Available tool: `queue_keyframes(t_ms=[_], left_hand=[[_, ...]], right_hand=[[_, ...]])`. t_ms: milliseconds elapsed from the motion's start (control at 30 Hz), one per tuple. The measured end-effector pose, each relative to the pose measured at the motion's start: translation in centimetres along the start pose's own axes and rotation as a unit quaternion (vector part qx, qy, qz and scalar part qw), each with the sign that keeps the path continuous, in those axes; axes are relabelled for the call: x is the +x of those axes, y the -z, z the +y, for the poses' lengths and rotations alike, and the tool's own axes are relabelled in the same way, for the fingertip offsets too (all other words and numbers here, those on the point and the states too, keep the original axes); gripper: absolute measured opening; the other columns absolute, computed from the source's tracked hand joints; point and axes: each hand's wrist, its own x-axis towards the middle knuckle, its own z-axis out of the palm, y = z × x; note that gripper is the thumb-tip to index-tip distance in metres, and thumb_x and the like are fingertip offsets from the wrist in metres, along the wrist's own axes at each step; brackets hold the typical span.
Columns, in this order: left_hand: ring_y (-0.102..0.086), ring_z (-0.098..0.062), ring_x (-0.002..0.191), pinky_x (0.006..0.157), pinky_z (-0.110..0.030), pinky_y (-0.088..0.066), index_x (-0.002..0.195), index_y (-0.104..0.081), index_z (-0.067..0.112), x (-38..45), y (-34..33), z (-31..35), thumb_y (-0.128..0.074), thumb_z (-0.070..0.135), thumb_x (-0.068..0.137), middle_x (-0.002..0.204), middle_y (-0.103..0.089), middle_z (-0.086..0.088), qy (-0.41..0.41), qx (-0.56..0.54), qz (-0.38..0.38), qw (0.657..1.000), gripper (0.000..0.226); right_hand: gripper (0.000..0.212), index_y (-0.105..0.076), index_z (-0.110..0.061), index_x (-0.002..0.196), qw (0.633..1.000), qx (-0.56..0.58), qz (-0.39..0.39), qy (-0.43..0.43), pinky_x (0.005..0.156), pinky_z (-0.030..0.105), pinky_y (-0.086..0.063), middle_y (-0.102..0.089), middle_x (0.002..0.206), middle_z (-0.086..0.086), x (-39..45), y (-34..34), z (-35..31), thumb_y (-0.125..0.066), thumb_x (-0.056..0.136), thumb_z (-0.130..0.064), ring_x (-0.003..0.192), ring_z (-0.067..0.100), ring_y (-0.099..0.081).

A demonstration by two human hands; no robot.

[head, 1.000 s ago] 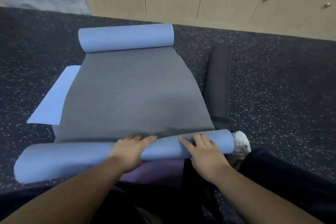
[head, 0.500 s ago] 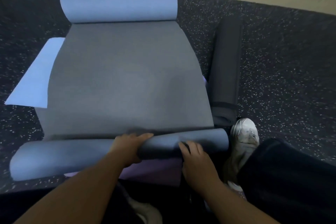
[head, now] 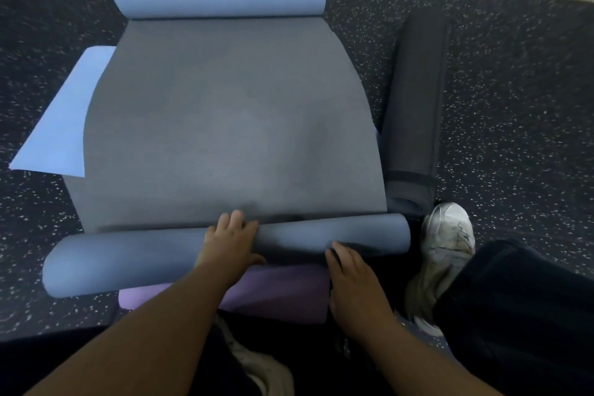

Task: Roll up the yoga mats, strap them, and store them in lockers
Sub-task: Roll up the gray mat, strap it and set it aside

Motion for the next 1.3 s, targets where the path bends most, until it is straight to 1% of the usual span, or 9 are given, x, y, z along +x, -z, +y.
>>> queue_keyframes(t_ms=[133, 233, 300, 467, 700, 900, 1033, 1167, 1300], left_hand=[[-0.059, -0.030, 0.084, 0.066, -0.040, -0.049, 0.109, -0.065, 0.016, 0.2, -0.8, -0.1, -0.088, 0.045, 0.056, 0.093, -0.060, -0.009, -0.029, 0.004, 0.091, 0.995, 0.065], [-0.056, -0.033, 0.067, 0.048, -0.036, -0.047, 0.097, -0.058, 0.014, 0.3, -1.6, 0.1, -0.094, 0.016, 0.041, 0.081, -0.059, -0.014, -0.055, -0.023, 0.163, 0.985, 0.067], [-0.053, -0.033, 0.074, 0.050, -0.036, -0.048, 0.101, -0.049, 0.017, 0.2, -1.7, 1.0, -0.073, -0.001, 0.049, 0.092, -0.059, -0.017, -0.089, -0.026, 0.216, 0.972, 0.060], [-0.037, -0.029, 0.080, 0.068, -0.045, -0.052, 0.103, -0.046, 0.015, 1.2, -2.7, 2.4, -0.028, 0.005, 0.065, 0.087, -0.057, -0.016, -0.117, -0.061, 0.266, 0.955, 0.043], [-0.044, -0.031, 0.087, 0.074, -0.041, -0.034, 0.121, -0.049, 0.008, 0.7, -5.2, 1.7, -0.039, 0.013, 0.075, 0.107, -0.053, -0.013, -0.155, 0.012, 0.297, 0.942, 0.047], [-0.046, -0.030, 0.088, 0.070, -0.039, -0.037, 0.139, -0.041, 0.005, 0.1, -6.3, 2.6, -0.036, 0.011, 0.073, 0.116, -0.046, -0.011, -0.072, 0.005, 0.275, 0.959, 0.066], [-0.043, -0.032, 0.094, 0.074, -0.042, -0.046, 0.139, -0.038, 0.007, 0.8, -4.7, 3.3, -0.058, 0.005, 0.060, 0.124, -0.042, -0.014, -0.018, -0.021, 0.260, 0.965, 0.082], [-0.042, -0.033, 0.095, 0.074, -0.043, -0.049, 0.132, -0.046, 0.006, 1.9, -3.7, 2.5, -0.084, 0.005, 0.048, 0.116, -0.044, -0.016, -0.006, -0.039, 0.264, 0.964, 0.091], [-0.043, -0.038, 0.102, 0.080, -0.052, -0.052, 0.122, -0.043, 0.006, 1.9, -3.9, 1.5, -0.052, 0.004, 0.072, 0.112, -0.048, -0.021, -0.054, -0.066, 0.301, 0.950, 0.051]], right_hand=[[0.083, -0.067, -0.006, 0.113, 1.000, 0.012, 0.009, -0.017, 0.074, 0.039, -0.059, -0.063, 0.120, 0.013, 0.8, 0.2, -0.7, -0.083, 0.031, -0.013, 0.103, 0.028, -0.066], [0.085, -0.067, -0.003, 0.113, 1.000, 0.010, 0.008, -0.020, 0.073, 0.042, -0.059, -0.062, 0.124, 0.017, 1.2, 0.2, -0.9, -0.083, 0.030, -0.012, 0.108, 0.030, -0.065], [0.084, -0.067, -0.001, 0.114, 1.000, 0.013, 0.009, -0.017, 0.073, 0.044, -0.059, -0.060, 0.126, 0.019, 1.4, 0.3, -0.8, -0.082, 0.031, -0.010, 0.112, 0.032, -0.062], [0.070, -0.063, 0.003, 0.115, 0.999, 0.028, 0.038, -0.011, 0.081, 0.049, -0.056, -0.057, 0.129, 0.023, 2.1, 0.7, -0.3, -0.078, 0.046, 0.000, 0.117, 0.036, -0.058], [0.072, -0.064, 0.001, 0.116, 0.999, 0.010, 0.038, -0.020, 0.082, 0.051, -0.055, -0.060, 0.127, 0.017, 2.8, 0.5, 0.3, -0.083, 0.046, -0.006, 0.118, 0.033, -0.059], [0.081, -0.060, -0.003, 0.125, 0.999, -0.007, 0.018, -0.026, 0.088, 0.051, -0.050, -0.054, 0.136, 0.015, 2.7, 1.0, -0.6, -0.083, 0.047, -0.014, 0.125, 0.033, -0.052], [0.056, -0.059, 0.000, 0.124, 0.999, 0.007, 0.052, -0.015, 0.092, 0.055, -0.048, -0.049, 0.139, 0.022, 2.5, 1.3, -1.0, -0.052, 0.070, -0.009, 0.126, 0.039, -0.049], [0.056, -0.063, 0.002, 0.118, 0.997, 0.015, 0.072, -0.024, 0.092, 0.054, -0.049, -0.055, 0.131, 0.023, 2.5, 1.7, -1.6, -0.033, 0.071, -0.009, 0.119, 0.039, -0.056], [0.054, -0.063, 0.001, 0.118, 0.997, 0.002, 0.077, -0.025, 0.092, 0.057, -0.048, -0.056, 0.130, 0.021, 2.7, 2.0, -1.9, -0.036, 0.073, -0.009, 0.121, 0.036, -0.054]])
